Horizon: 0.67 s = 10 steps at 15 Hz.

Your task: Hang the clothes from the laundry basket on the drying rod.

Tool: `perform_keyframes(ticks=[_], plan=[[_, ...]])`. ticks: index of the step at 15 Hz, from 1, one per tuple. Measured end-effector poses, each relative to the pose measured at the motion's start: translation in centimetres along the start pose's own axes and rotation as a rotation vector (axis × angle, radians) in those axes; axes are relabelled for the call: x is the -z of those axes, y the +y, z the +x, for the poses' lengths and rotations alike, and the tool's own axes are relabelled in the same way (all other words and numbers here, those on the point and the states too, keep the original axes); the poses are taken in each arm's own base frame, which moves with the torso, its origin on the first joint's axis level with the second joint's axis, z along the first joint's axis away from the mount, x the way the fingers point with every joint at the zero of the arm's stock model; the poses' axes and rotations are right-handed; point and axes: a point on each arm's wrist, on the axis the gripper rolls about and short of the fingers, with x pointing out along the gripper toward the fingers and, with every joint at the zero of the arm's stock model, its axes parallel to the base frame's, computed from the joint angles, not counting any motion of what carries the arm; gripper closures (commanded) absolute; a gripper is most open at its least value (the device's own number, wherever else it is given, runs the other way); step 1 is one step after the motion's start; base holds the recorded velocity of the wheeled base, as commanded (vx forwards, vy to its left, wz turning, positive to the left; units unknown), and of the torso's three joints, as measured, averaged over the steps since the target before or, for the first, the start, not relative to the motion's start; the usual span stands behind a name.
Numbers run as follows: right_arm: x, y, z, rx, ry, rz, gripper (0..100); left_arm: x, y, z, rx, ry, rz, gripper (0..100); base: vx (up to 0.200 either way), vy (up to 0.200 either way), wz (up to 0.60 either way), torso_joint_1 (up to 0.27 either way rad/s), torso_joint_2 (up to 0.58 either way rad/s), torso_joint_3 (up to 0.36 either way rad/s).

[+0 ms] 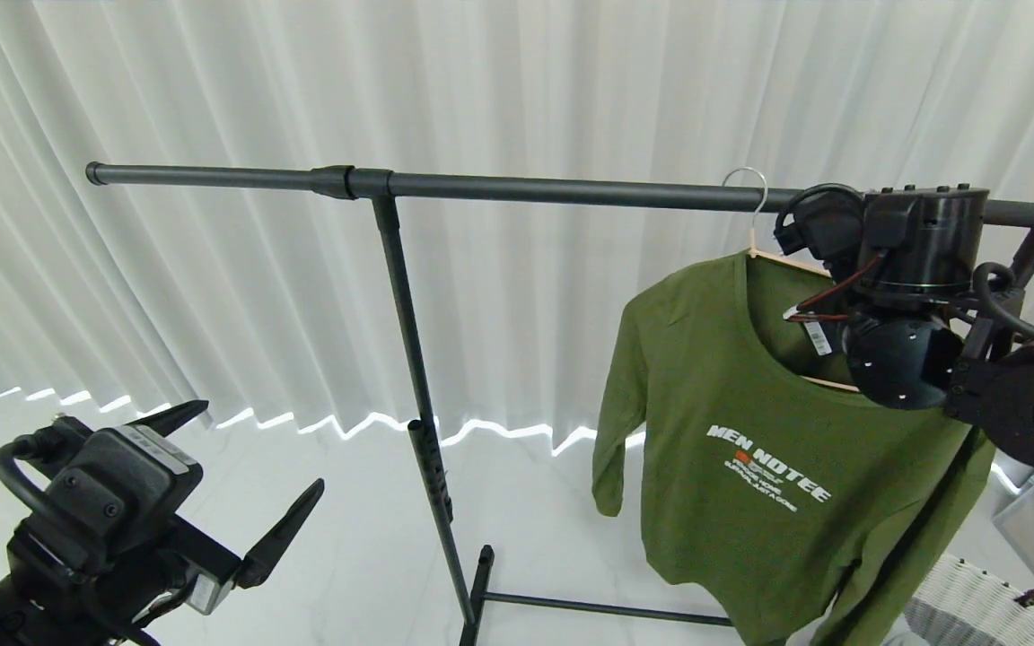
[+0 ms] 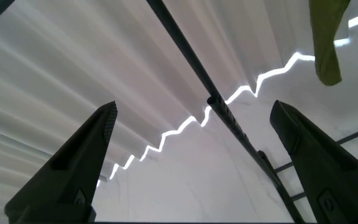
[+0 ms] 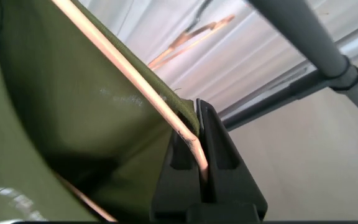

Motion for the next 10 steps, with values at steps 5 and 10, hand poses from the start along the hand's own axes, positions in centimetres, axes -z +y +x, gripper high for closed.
perform_keyframes(ticks=[5, 10], plan=[[0.0, 1.5, -0.9, -0.045, -0.015, -0.017, 100, 0.0, 0.0, -0.1, -0.004, -0.002, 0.000, 0, 0.000, 0.000, 0.00, 0.000, 0.00, 0.000], [-0.2, 2.5, -2.0, -0.091, -0.035, 0.006, 0, -0.1, 0.1, -0.1, -0.005, -0.004, -0.001, 0, 0.000, 0.000, 0.00, 0.000, 0.00, 0.000]])
